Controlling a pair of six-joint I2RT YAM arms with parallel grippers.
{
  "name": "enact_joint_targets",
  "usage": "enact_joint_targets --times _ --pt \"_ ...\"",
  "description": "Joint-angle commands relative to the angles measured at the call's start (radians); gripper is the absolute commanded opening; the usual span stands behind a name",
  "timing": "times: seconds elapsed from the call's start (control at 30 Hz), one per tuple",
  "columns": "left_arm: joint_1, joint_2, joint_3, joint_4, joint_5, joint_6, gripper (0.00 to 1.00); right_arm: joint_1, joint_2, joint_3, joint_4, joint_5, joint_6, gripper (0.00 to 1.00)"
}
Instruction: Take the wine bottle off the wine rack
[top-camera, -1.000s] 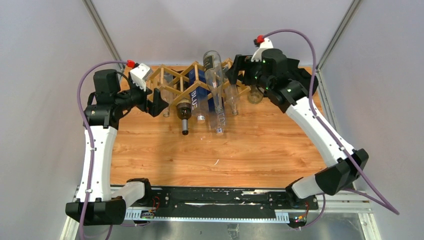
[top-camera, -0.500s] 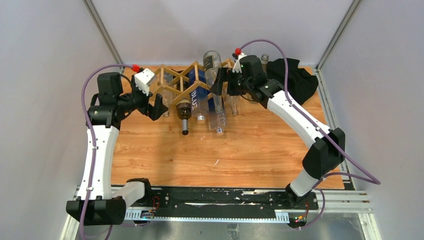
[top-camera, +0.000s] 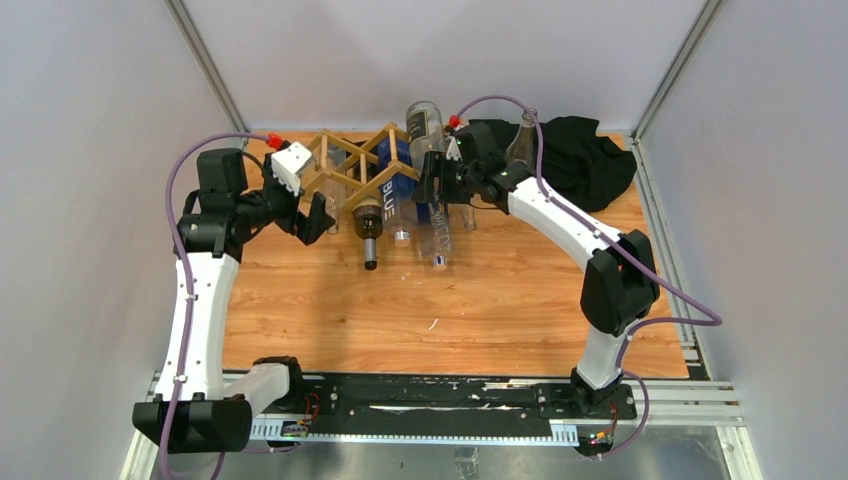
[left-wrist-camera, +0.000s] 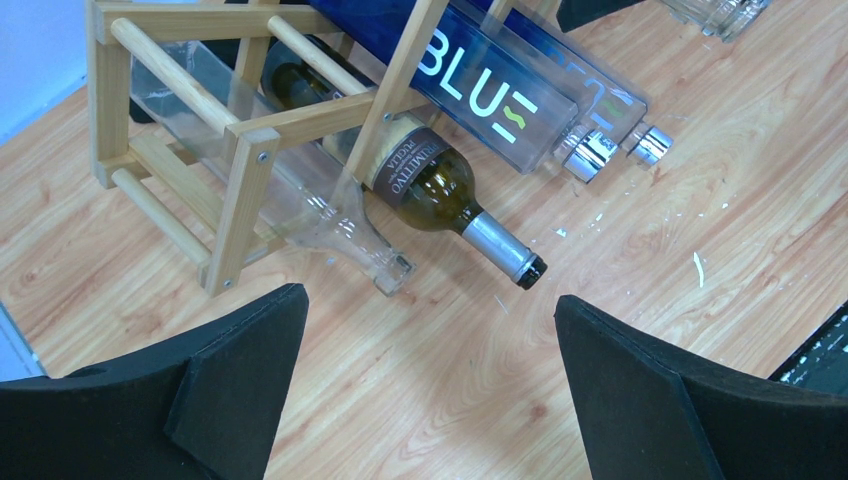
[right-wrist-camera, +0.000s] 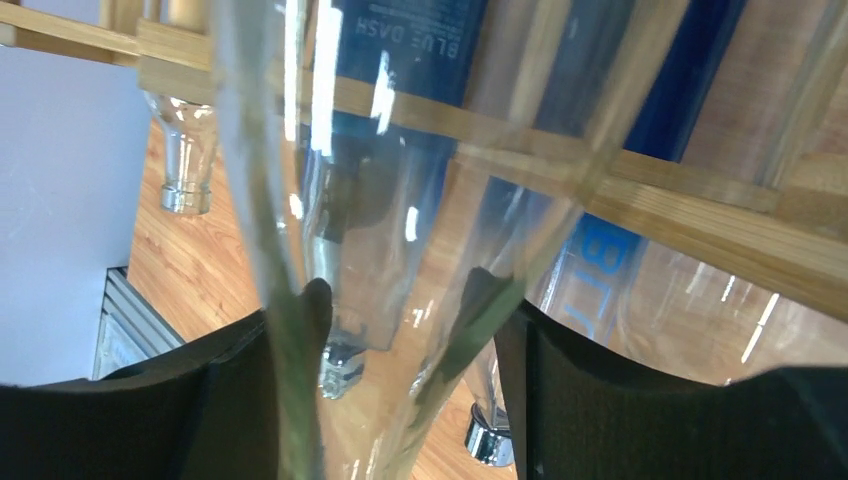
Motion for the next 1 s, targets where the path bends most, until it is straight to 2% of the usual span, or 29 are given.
enact_joint_targets --times 0.0,0.13,0.33,0.6,0.97 --pt "0.007 -0.024 -0.022 -0.011 -0.001 0.030 1.00 0.019 0.002 0.050 0.033 -0.028 0.025 0.64" --pt "0.008 -0.033 -0.037 -0.011 -0.007 0.050 1.00 0.018 0.004 0.050 0.036 -0.036 0.034 0.45" --pt "0.007 -0.038 -0.043 -0.012 -0.010 0.075 1.00 0.019 -0.017 0.050 0.043 -0.064 0.052 0.01" --pt "0.007 -0.049 -0.050 -0.011 0.002 0.116 1.00 0.018 -0.087 0.069 0.069 -0.140 0.046 0.00" --pt "-0.040 -0.043 -0.029 -0.010 0.022 0.275 1.00 0.018 -0.196 0.065 0.060 -0.246 0.011 0.00"
